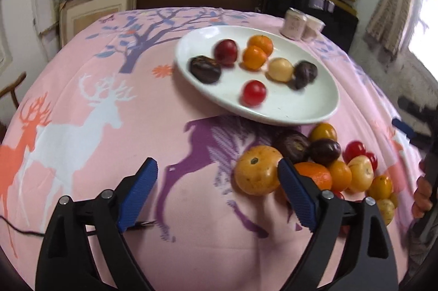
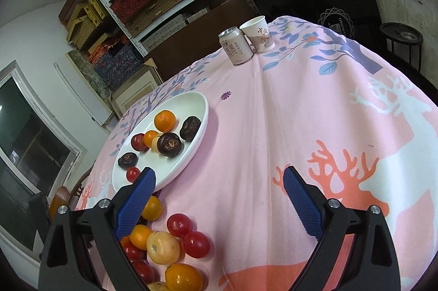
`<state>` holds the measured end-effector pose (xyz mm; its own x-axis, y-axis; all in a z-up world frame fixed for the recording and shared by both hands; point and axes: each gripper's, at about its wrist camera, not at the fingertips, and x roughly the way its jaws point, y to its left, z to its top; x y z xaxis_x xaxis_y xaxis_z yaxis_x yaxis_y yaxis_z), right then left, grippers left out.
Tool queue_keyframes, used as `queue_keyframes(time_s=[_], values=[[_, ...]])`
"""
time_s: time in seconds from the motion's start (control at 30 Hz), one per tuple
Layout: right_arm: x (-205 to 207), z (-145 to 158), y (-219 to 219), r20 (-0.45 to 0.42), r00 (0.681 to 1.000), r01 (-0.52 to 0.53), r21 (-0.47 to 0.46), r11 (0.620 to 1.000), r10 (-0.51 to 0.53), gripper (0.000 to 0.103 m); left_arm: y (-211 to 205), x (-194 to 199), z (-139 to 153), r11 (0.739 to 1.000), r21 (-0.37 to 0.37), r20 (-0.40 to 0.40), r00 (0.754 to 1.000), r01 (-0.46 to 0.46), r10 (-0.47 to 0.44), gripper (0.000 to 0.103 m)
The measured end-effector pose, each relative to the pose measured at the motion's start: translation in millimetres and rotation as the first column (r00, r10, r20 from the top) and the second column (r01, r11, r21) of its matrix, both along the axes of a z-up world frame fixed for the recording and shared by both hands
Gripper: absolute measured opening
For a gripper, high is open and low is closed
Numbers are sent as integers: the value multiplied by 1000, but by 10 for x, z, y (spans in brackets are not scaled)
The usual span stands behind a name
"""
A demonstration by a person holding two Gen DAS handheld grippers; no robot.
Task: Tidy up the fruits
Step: 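Withdraw both grippers from the plate toward the fruit cluster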
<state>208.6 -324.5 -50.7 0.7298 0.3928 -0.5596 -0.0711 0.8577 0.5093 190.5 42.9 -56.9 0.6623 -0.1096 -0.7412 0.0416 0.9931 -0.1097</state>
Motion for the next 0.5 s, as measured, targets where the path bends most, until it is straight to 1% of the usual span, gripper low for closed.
queue_keyframes(time_s=[0.07, 0.1, 0.13, 0.17, 0.2, 0.23, 0.3, 0.33, 0.37, 0.47, 0.5], values=[[-1, 5, -8, 3, 1000, -1, 6, 1000, 1, 95, 127, -38, 41, 996, 35, 29, 996, -84, 83, 87], [-1, 6, -10, 4, 1000, -2, 8, 1000, 2, 95, 236, -54, 57, 990, 29, 36, 990, -136, 135, 86], [1, 8, -13, 5, 1000, -1, 10, 1000, 1, 95, 331, -67, 62, 986, -1, 34, 986, -164, 164, 86], [-1, 11, -16, 7, 1000, -1, 13, 1000, 1, 95, 401, -85, 64, 984, -39, 31, 984, -175, 176, 86], [-6, 11, -22, 9, 1000, -2, 15, 1000, 2, 95, 426, -99, 72, 983, -59, 33, 984, -174, 176, 86], [-4, 13, -20, 9, 1000, -4, 16, 1000, 4, 95, 418, -115, 82, 984, -65, 40, 985, -167, 170, 86], [-5, 12, -15, 6, 1000, -7, 15, 1000, 7, 95, 301, -148, 100, 991, -41, 62, 990, -126, 129, 85], [-9, 11, -14, 5, 1000, -8, 13, 1000, 8, 95, 216, -164, 118, 996, -20, 77, 993, -92, 93, 85], [-12, 10, -13, 4, 1000, -10, 12, 1000, 10, 95, 86, -190, 133, 999, 20, 98, 994, -47, 45, 86], [-8, 8, -1, 2, 1000, -15, 6, 1000, 15, 95, -156, -235, 116, 992, 123, 123, 992, 17, -32, 85], [-4, 4, 0, -1, 1000, -15, 4, 1000, 15, 95, -190, -245, 112, 991, 127, 119, 992, 36, -51, 86]])
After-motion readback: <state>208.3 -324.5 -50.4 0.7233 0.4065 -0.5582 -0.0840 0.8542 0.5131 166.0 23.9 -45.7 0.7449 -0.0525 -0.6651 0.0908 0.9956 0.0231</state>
